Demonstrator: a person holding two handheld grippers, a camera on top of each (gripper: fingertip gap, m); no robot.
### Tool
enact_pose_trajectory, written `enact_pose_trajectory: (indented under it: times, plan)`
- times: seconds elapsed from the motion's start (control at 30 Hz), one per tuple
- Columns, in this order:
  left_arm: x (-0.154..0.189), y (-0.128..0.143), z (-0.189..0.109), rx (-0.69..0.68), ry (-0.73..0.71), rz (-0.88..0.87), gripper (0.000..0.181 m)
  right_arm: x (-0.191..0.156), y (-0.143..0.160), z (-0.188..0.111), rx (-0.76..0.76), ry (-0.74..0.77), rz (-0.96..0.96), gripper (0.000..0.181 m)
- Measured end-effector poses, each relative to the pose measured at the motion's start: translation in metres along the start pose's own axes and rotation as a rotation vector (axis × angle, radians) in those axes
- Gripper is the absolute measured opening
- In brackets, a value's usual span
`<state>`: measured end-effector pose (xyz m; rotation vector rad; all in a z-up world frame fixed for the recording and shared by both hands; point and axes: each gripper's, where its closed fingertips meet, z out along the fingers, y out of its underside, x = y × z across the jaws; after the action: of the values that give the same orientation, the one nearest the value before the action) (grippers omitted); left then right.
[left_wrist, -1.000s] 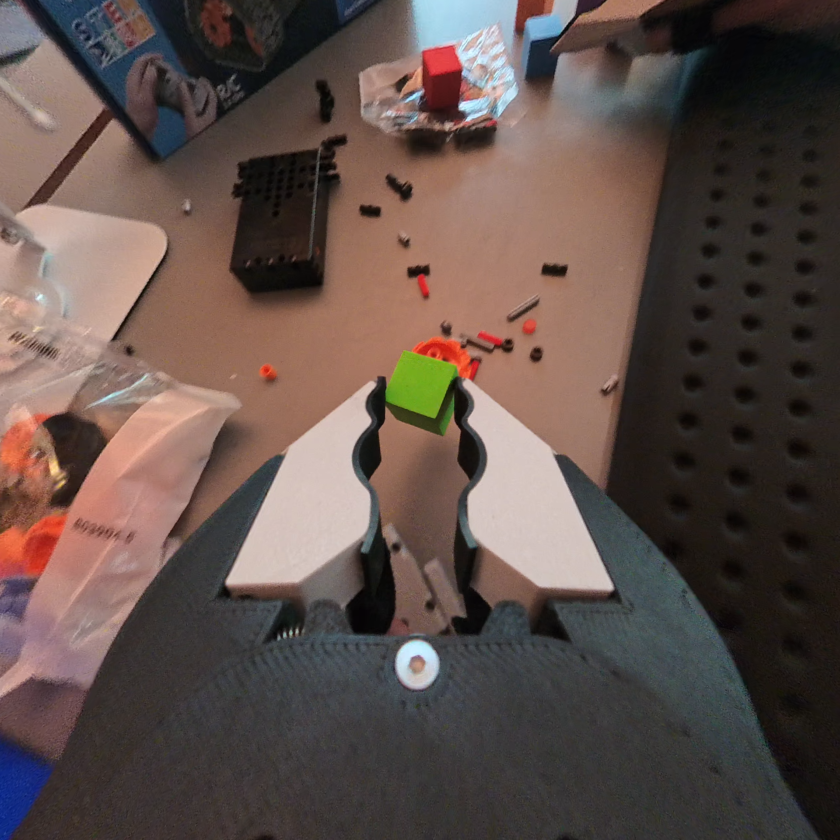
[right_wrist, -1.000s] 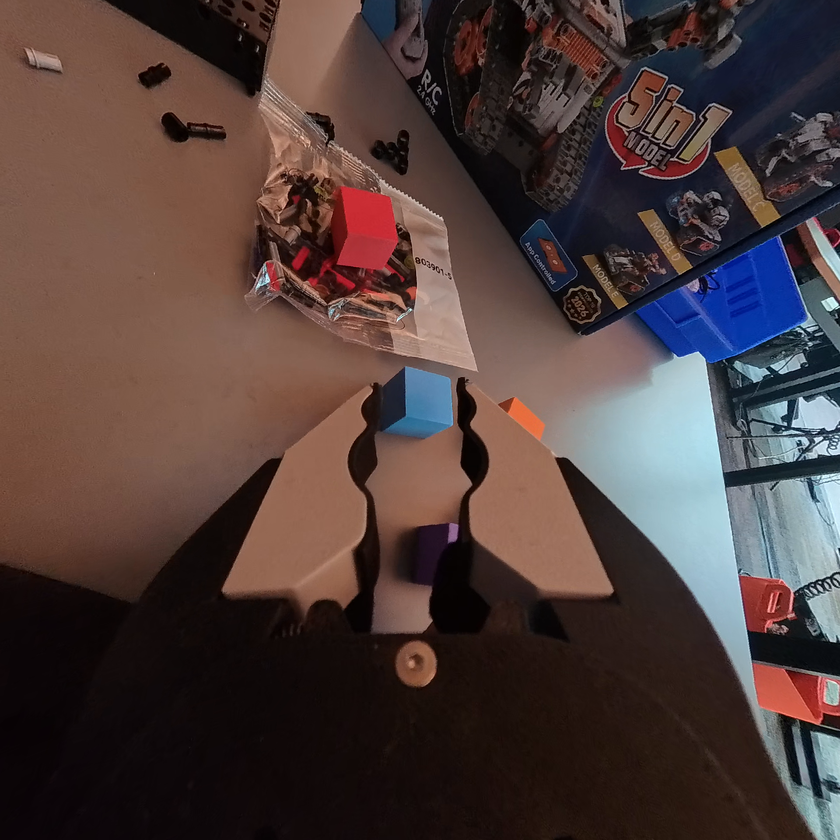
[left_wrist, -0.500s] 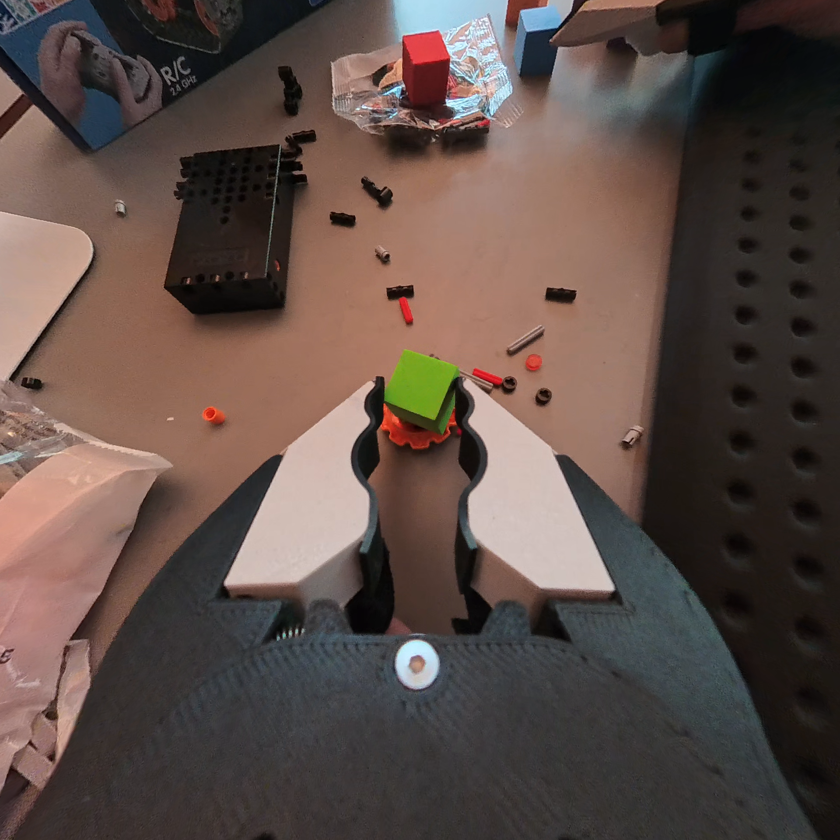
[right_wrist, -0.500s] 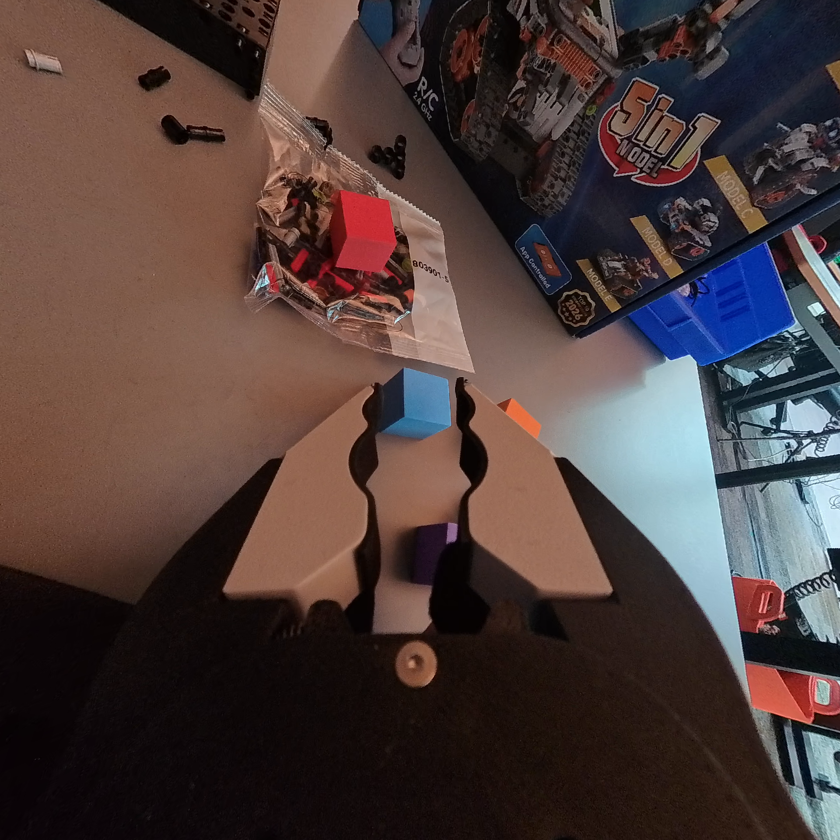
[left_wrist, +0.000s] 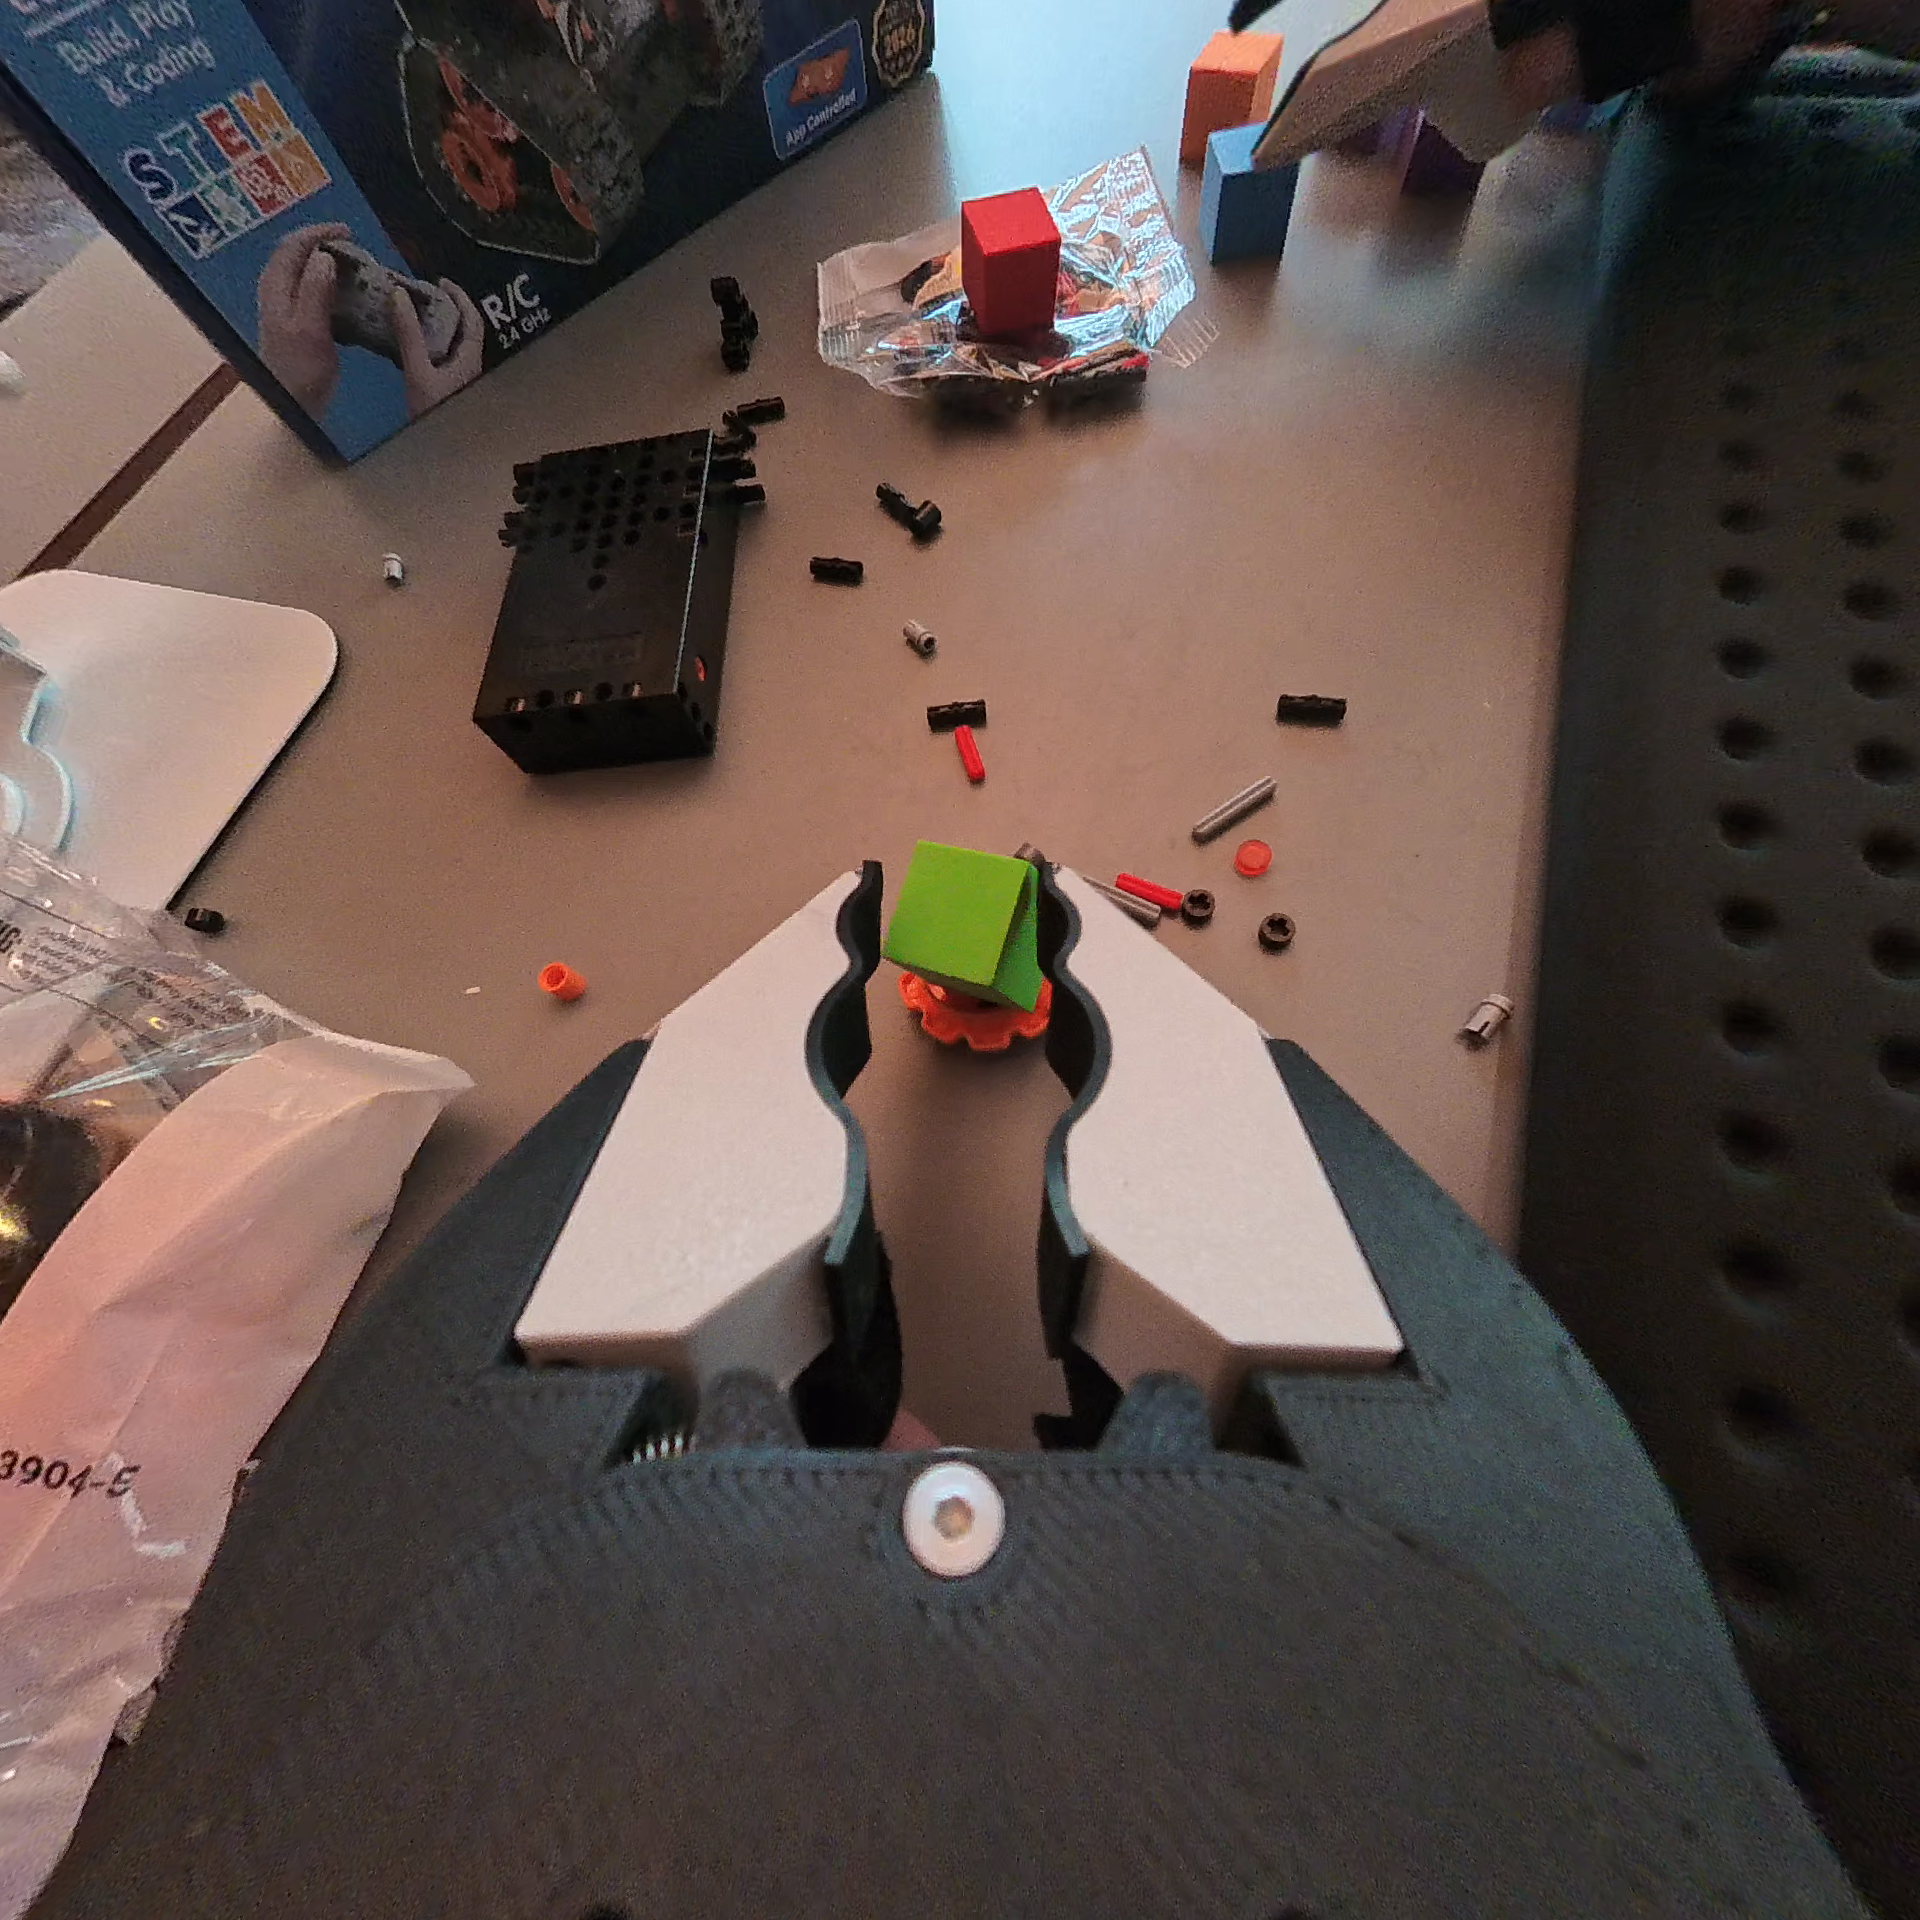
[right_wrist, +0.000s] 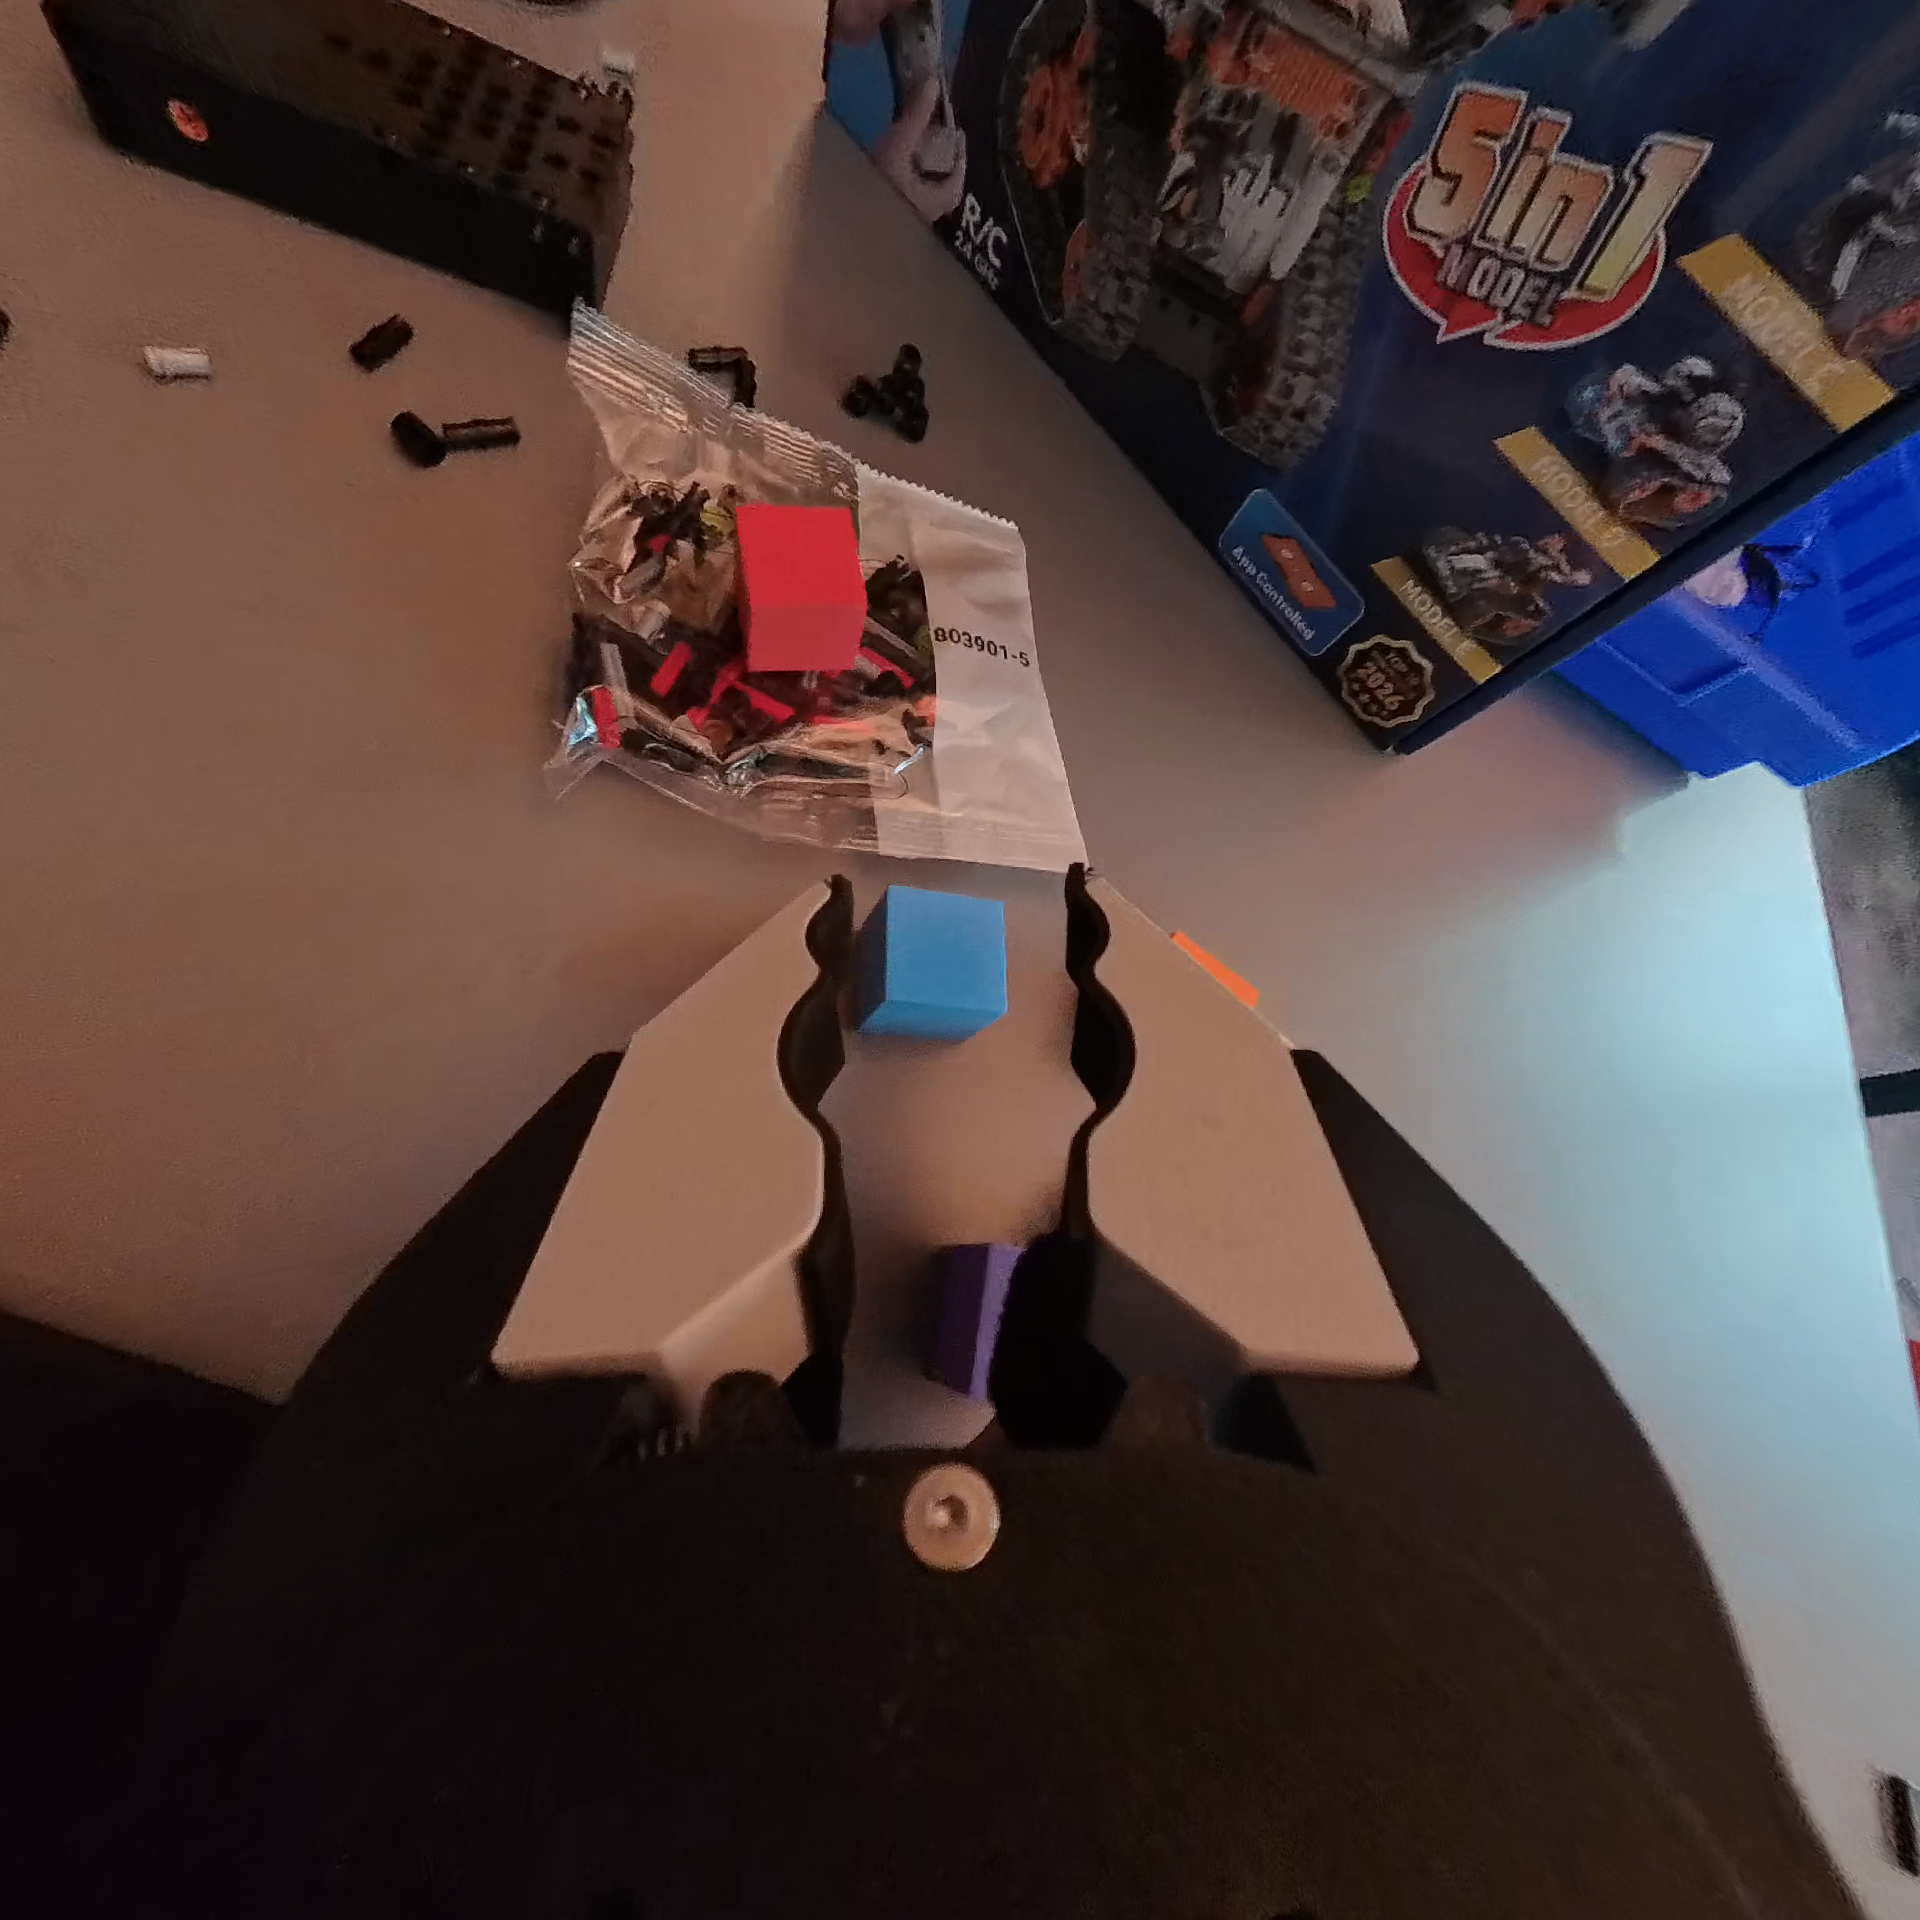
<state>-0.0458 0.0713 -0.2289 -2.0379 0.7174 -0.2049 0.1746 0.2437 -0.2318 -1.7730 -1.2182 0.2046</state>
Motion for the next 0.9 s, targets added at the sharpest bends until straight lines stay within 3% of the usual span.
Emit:
enact_pose_trajectory:
  times: [0.13, 0.23, 0.33, 0.5, 0.67, 0.9]
  plan:
    - [0.002, 0.002, 0.001, -0.003, 0.009, -0.001, 0.034, 0.002, 0.015, 0.008, -0.098, -0.060, 0.042, 0.040]
    - [0.004, 0.004, 0.001, -0.010, 0.018, 0.010, 0.037, -0.005, 0.024, 0.013, -0.181, -0.094, -0.002, 0.029]
    - [0.005, 0.001, -0.003, 0.008, 0.025, 0.009, 0.038, -0.005, 0.021, 0.013, -0.177, -0.073, -0.013, 0.028]
    - [0.004, 0.005, -0.006, -0.004, 0.024, 0.023, 0.038, -0.030, -0.025, 0.001, -0.059, -0.112, -0.034, 0.028]
    - [0.001, 0.014, -0.002, -0.046, 0.010, 0.032, 0.037, -0.104, -0.087, -0.007, 0.109, -0.334, -0.100, 0.028]
    - [0.004, 0.014, 0.004, -0.048, 0.024, 0.038, 0.029, -0.146, -0.107, 0.006, 0.169, -0.432, -0.110, 0.028]
